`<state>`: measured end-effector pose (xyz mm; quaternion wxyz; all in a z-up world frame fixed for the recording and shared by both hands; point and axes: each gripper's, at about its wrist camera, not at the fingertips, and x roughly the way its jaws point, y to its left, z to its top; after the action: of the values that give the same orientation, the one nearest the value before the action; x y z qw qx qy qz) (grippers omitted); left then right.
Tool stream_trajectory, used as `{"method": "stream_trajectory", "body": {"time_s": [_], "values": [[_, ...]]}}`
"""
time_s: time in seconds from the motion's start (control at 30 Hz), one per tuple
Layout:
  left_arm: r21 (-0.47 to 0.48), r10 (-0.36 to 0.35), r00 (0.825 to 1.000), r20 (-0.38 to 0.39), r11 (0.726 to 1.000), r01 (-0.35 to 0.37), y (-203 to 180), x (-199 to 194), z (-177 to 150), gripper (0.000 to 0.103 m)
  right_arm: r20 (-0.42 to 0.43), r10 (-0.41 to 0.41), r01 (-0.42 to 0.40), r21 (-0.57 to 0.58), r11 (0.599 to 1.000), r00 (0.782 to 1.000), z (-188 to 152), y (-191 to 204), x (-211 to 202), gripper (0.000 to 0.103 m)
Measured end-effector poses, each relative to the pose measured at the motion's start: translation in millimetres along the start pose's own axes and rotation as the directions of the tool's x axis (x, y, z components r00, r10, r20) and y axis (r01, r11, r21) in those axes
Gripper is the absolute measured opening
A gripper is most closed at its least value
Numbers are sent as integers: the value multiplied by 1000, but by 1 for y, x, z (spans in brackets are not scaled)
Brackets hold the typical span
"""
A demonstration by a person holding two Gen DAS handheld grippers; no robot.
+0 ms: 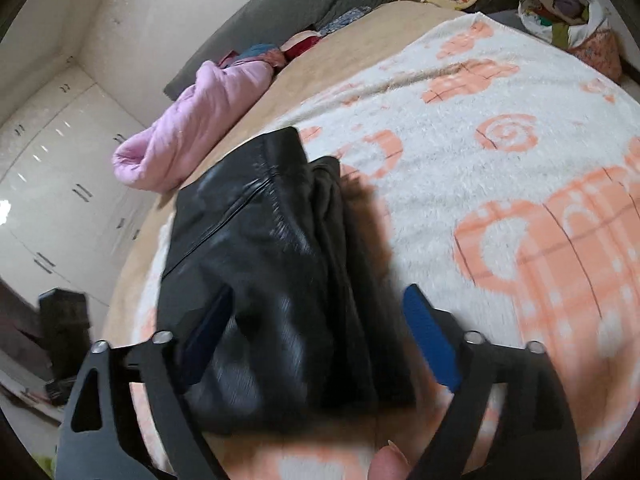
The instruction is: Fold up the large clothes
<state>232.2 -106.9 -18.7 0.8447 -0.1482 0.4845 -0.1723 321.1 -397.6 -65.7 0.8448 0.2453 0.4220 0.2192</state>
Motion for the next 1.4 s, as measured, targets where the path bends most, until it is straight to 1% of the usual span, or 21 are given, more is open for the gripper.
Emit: {"method": "stream_trajectory", "body": {"time_s": [0.1,0.17,0.2,0.23,0.33,0.37,0.43,0.53,0.67,0.73,0.8,0.87,0.93,1.0,1.07,1.1,1.2,1.27,1.3,1.37,1.4], "values": [[5,-5,1000,-5,1000,5,-6,4,-3,93,-33,14,-13,33,999,999,-5,-5,-4,87],[4,-11,1000,-10,1000,11,-7,5,-5,93,-89,10,-5,54,999,996,-9,-13,6,77],[11,-9,1000,-14,1000,9,-8,6,-6,93,-112,30,-22,67,998,993,-10,-14,11,64],[20,-6,1000,-20,1000,6,-11,8,-7,93,-131,35,-24,82,996,991,-11,-18,17,59],[35,5,1000,-21,999,-4,-13,9,-9,93,-143,36,-22,102,995,989,-16,-19,24,51],[46,13,1000,-20,999,-12,-14,8,-9,93,-140,34,-19,106,994,990,-18,-18,24,50],[71,39,999,-10,997,-39,-16,6,-5,93,-114,25,-11,121,993,993,-25,-11,20,48],[97,102,995,20,990,-103,-8,-5,-3,93,-112,17,-4,119,993,994,-40,6,19,47],[108,163,986,43,980,-166,4,-16,0,93,-105,10,1,101,995,994,-66,32,19,47],[105,170,985,36,979,-173,9,-16,0,93,-90,-12,19,80,997,996,-74,42,18,47],[92,159,987,29,983,-161,11,-15,-1,93,-63,-39,43,72,996,997,-80,46,15,47],[89,158,987,29,983,-160,12,-13,-2,93,-63,-38,43,90,995,997,-79,41,17,53],[90,157,987,32,983,-160,12,-14,-4,93,-61,-33,39,111,993,998,-79,35,17,65],[95,160,986,35,982,-163,12,-16,-4,93,-74,-46,55,120,991,996,-78,31,18,76],[100,162,986,40,981,-165,11,-18,-3,93,-80,-29,40,139,989,996,-76,28,15,82],[103,160,986,41,981,-164,10,-19,-3,93,-75,-29,39,141,989,997,-73,28,9,87],[111,160,986,47,980,-164,9,-22,-3,93,8,-25,23,140,990,1000,-60,27,-12,91],[115,160,986,50,980,-165,7,-24,-2,93,53,-45,37,145,989,998,-43,24,-22,91],[117,161,986,52,979,-166,6,-25,-3,93,59,-52,43,136,990,997,-36,24,-24,91],[127,168,984,63,976,-175,2,-28,-4,93,80,-73,65,90,994,994,-19,32,-26,88],[133,172,982,72,975,-181,-1,-30,-4,93,88,-83,78,64,995,993,-13,37,-25,72]]}}
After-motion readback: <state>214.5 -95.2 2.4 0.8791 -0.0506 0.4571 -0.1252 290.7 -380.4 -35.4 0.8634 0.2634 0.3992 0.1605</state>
